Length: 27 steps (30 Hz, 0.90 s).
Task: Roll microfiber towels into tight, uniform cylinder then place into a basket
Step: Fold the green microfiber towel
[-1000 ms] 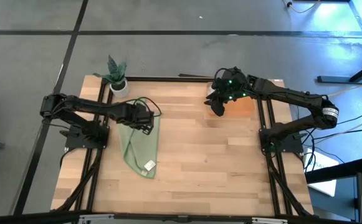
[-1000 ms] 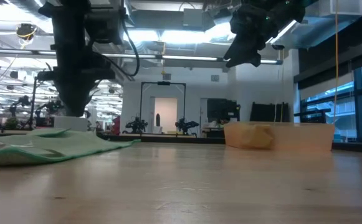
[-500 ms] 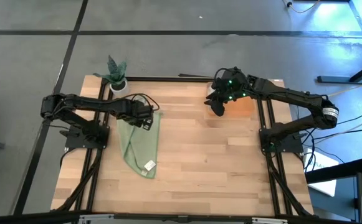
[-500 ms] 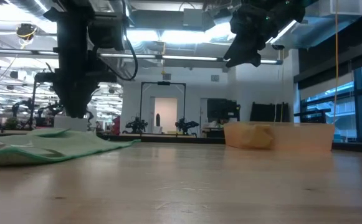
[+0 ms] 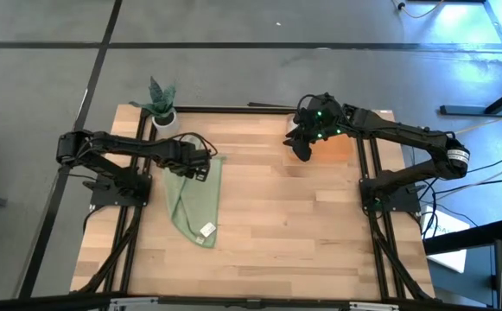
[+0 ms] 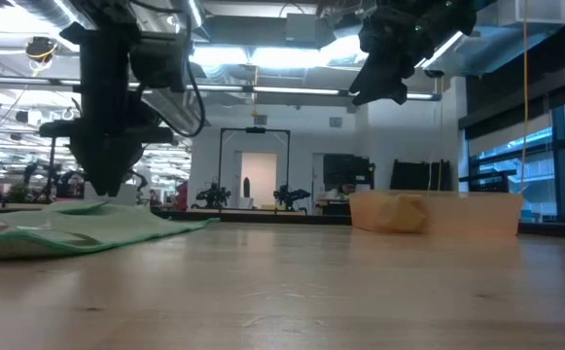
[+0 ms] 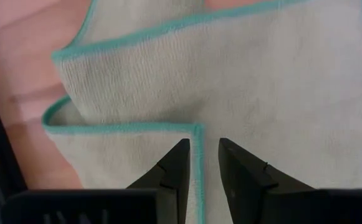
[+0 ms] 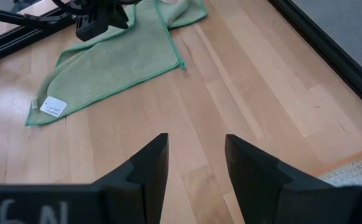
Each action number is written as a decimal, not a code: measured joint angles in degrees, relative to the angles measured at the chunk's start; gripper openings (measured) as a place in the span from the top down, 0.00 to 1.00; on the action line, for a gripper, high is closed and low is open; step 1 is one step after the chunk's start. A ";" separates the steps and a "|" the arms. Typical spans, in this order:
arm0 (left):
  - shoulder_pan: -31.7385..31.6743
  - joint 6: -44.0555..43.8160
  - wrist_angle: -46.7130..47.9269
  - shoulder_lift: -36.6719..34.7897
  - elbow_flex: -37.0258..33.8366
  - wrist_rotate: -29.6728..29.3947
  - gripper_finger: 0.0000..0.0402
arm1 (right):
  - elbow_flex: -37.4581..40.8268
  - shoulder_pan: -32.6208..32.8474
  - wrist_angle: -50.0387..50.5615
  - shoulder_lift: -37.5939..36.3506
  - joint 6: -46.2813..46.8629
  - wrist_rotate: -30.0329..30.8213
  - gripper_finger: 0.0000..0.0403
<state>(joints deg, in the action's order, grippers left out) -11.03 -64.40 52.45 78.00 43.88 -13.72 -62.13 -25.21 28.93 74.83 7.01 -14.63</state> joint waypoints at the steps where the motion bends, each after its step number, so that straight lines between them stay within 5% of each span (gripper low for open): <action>1: 0.02 0.02 -0.46 0.00 0.00 -0.77 0.81 | 0.00 0.00 0.00 0.00 0.01 0.01 0.60; 18: 0.09 0.05 -2.14 5.84 0.00 -2.51 0.82 | 0.00 0.00 0.00 0.00 0.42 0.02 0.60; 27: 0.02 4.09 -1.37 5.95 -0.02 -1.54 0.99 | 0.00 0.01 0.00 0.00 0.29 0.02 0.60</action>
<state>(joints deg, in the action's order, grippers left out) -11.00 -60.31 51.07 83.94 43.86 -15.27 -62.13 -25.20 28.93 74.83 7.30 -14.61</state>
